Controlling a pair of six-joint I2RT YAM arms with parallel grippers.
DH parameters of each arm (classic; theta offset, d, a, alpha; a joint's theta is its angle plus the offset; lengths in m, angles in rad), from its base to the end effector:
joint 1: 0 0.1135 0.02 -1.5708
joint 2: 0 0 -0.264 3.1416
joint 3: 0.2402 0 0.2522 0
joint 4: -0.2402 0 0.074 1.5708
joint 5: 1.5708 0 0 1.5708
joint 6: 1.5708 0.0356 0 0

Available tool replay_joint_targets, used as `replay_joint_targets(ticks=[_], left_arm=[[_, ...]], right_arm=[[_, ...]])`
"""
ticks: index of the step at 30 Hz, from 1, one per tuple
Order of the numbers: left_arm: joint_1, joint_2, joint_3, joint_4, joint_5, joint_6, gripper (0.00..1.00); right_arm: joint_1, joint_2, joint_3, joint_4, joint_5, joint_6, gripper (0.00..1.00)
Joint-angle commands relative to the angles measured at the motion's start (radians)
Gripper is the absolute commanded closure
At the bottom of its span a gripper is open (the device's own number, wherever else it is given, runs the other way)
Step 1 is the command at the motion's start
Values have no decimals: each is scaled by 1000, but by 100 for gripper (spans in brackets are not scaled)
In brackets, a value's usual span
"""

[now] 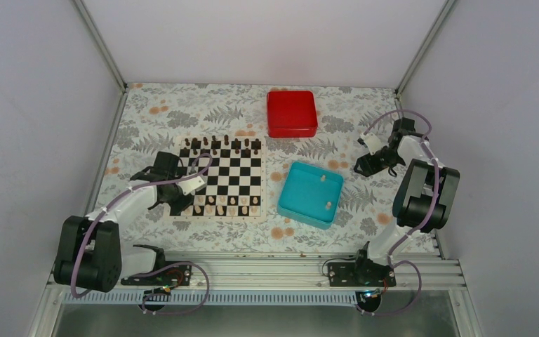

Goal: Set up the chess pieces on the board
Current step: Place the chess piece on the chessboard.

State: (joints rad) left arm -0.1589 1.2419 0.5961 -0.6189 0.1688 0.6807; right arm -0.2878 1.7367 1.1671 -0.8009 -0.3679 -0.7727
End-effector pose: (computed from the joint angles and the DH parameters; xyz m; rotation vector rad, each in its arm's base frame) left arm 0.1959 -0.0374 0.1598 1.1749 2.5427 -0.1175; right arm 0.3139 -0.0796 0.1872 -0.7150 2.6755 0.3037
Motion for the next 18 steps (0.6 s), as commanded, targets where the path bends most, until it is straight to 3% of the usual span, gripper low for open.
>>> replay_joint_targets(ticks=[1,7,18], left_arm=[[9,14,-17,14,22,25,95],[11,-1,-17,21,20,22,90],[13,-36,-13,34,6,19,91]], right_arm=[[9,3,-10,2,1,11,35],[10,4,-11,2,2,12,35],[10,10,-17,9,-2,15,35]])
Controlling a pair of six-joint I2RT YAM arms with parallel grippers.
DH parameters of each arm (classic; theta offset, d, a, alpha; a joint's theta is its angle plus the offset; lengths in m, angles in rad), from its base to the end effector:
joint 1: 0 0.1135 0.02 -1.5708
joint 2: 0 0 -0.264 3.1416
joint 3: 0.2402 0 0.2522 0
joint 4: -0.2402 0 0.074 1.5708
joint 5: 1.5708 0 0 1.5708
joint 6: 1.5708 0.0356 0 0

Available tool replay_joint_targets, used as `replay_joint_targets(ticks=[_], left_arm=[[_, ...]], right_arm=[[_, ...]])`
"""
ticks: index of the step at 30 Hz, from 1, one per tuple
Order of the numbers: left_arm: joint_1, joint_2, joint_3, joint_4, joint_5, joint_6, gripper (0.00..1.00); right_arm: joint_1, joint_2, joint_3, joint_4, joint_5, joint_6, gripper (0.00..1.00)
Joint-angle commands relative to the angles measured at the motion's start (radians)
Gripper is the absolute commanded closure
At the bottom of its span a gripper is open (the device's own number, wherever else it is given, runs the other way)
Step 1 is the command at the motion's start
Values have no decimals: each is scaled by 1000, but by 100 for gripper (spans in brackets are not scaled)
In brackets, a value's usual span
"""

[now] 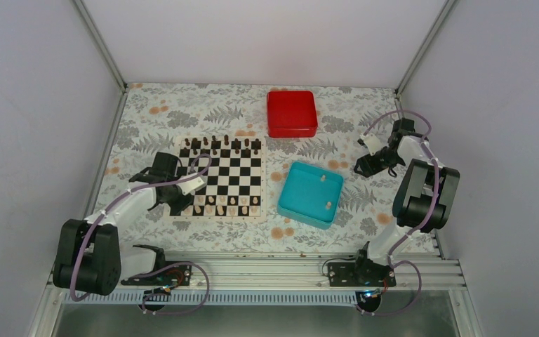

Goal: Set up the chess pieces on the board
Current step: Place the chess piece on the chessboard.

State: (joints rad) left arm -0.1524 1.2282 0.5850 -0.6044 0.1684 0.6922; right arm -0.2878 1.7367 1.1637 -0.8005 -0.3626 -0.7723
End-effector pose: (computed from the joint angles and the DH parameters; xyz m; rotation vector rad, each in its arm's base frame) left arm 0.1948 -0.0360 0.1598 1.1761 2.5239 -0.1055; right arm 0.3133 -0.0796 0.1863 -0.7144 2.6815 0.3000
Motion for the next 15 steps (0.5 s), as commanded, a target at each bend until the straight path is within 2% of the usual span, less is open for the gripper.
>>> replay_joint_targets(ticks=[1,15], left_arm=[[6,-22,-2,20,6,8,92],[8,14,-14,56,0,3,91]], right_arm=[[9,10,-14,9,-7,14,35],[10,-8,-37,11,-7,8,34]])
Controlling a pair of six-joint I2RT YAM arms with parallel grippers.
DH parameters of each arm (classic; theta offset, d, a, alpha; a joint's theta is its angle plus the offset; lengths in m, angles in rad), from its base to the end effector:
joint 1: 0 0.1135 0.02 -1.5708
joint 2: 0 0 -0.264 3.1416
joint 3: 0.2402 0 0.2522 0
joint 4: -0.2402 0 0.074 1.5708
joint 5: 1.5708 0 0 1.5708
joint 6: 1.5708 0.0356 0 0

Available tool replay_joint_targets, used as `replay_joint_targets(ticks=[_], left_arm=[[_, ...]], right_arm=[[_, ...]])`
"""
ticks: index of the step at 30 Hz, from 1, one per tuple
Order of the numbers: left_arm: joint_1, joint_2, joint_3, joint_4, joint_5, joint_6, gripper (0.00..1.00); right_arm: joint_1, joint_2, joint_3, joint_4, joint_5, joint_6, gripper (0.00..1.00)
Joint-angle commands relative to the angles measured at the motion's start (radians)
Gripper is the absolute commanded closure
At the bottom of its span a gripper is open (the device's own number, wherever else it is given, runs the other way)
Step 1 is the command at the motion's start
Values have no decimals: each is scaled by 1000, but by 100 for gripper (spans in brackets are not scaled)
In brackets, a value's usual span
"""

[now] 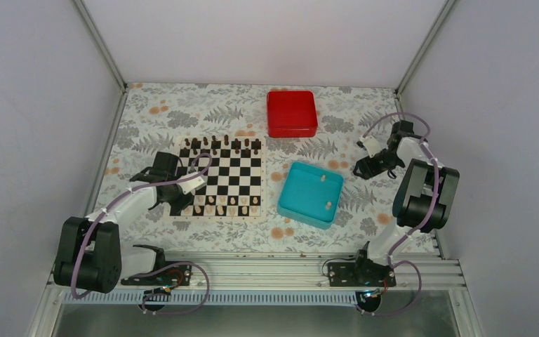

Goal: Set up the chess pieces on the board
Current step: Place the chess piece on the chessboard.

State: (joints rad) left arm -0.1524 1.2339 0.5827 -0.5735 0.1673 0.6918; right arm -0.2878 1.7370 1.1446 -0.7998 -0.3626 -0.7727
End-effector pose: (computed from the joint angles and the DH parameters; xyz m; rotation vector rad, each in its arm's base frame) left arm 0.1977 -0.0364 0.1593 1.1688 2.5037 -0.0946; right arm 0.3099 -0.0786 0.1813 -0.7140 2.6964 0.3147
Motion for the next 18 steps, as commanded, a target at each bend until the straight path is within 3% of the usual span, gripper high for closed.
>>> replay_joint_targets(ticks=[1,10,18], left_arm=[[7,7,-13,26,2,4,90],[8,20,-22,26,-9,13,87],[8,-21,28,-35,3,20,67]], right_arm=[[10,-10,-20,10,-6,8,35],[9,-14,-21,7,-8,8,34],[10,-15,-27,10,-10,7,34]])
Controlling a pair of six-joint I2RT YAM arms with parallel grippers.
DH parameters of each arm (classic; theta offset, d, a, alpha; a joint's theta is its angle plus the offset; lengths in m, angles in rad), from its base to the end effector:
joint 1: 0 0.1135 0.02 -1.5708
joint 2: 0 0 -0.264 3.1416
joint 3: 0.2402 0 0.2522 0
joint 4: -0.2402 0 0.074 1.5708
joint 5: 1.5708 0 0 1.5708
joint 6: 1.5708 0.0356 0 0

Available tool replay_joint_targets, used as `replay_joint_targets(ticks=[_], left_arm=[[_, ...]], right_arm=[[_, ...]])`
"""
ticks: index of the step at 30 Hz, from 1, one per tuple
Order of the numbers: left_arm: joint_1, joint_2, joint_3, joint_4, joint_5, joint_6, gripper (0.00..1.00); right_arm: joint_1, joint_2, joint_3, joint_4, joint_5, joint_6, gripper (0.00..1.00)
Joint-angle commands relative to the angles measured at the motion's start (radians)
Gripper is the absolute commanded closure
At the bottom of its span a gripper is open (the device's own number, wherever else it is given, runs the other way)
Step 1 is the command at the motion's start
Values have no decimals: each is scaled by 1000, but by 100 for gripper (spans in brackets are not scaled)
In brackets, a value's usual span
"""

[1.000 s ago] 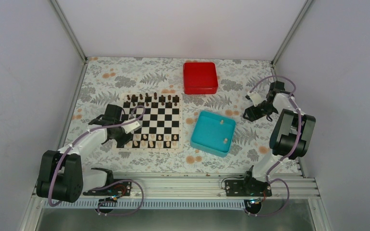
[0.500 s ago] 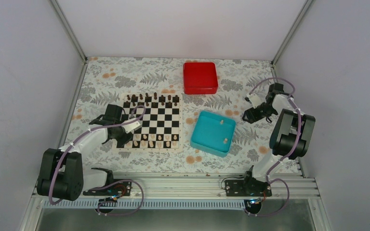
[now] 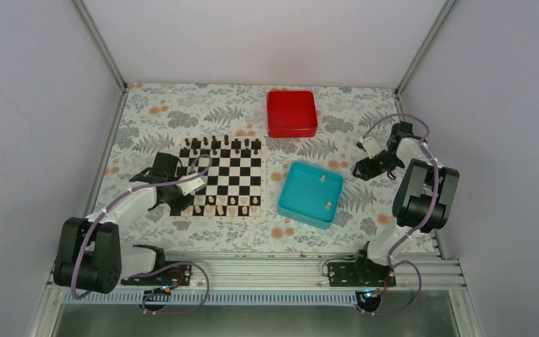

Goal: Set up the chess pieces on the board
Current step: Place the chess piece on the chessboard, then pick up the chess piece from the storage box.

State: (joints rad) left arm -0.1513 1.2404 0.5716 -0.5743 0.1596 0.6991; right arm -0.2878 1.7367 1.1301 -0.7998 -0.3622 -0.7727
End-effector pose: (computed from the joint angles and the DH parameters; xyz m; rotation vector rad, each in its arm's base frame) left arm 0.1957 -0.0356 0.1551 1.1813 2.5194 -0.0898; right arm 0.3072 -0.0778 0.1777 -0.7132 2.7081 0.3256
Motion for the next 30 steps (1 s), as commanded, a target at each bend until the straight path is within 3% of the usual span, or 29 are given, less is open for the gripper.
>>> replay_joint_targets(ticks=[1,7,12,17,23,30], left_arm=[[7,-31,49,-47,10,15,66],[7,-83,185,-165,14,23,66],[-18,-52,426,-256,54,15,66],[-247,86,675,-265,-11,-39,65],[-514,374,958,-204,15,-58,60],[-690,649,1128,-51,83,-71,59]], right_arm=[[10,-13,-13,11,-11,5,34],[10,-13,-18,14,-12,3,34],[9,-5,-14,23,-24,2,34],[9,-8,-8,32,-40,9,33],[9,-20,-3,29,-55,8,30],[7,-27,6,22,-85,5,28]])
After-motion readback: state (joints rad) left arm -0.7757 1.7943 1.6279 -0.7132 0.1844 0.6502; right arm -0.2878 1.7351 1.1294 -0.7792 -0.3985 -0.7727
